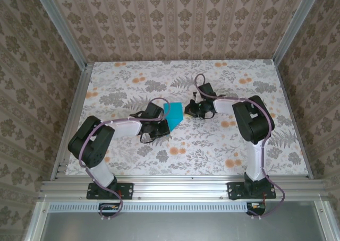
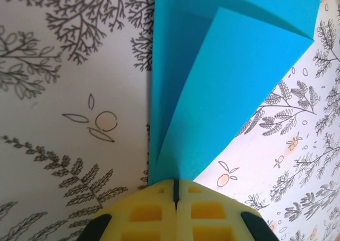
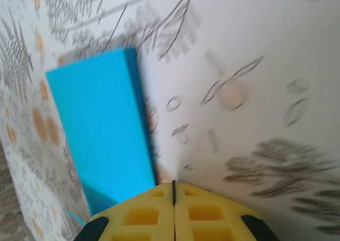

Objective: Fold a paper plane with a square sheet of paper (pick it up from the middle)
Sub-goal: Third fold the triangle at the center of the table, then rotate the paper at the center of the table.

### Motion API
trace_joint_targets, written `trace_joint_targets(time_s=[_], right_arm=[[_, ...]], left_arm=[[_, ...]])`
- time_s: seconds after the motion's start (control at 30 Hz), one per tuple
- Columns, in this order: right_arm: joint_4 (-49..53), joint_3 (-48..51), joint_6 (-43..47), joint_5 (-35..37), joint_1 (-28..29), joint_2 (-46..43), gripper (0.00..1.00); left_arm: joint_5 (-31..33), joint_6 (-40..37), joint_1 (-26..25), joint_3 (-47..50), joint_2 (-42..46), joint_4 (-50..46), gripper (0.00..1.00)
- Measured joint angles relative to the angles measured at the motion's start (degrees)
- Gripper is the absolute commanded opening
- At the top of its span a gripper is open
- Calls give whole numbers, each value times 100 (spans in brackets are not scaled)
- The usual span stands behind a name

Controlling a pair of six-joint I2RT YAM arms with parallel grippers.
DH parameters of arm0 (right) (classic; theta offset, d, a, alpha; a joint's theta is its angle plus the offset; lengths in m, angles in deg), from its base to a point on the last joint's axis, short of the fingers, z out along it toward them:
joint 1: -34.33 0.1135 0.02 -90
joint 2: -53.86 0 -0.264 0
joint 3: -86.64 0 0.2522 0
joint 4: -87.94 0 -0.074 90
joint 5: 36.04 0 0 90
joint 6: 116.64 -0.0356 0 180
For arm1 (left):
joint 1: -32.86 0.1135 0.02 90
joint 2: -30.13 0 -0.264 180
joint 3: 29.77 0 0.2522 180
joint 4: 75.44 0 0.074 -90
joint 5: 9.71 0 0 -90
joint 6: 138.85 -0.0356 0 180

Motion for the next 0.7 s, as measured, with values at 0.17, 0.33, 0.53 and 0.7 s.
trace_joint_targets(time_s=[0.17,0.33,0.53,0.7], right_arm=[[332,17,214,310,31,-398,15],[498,4,503,610,376,-1045,23],[800,-688,619,739,826,-518,26],[1198,-1580,610,898,848,376,27]], left_arm=[[24,-205,2,7,302,-463,12],[223,-402,42,9,1233,-752,24],[557,-417,214,24,1792,-704,33],[564,-369,157,238,1775,-498,40]])
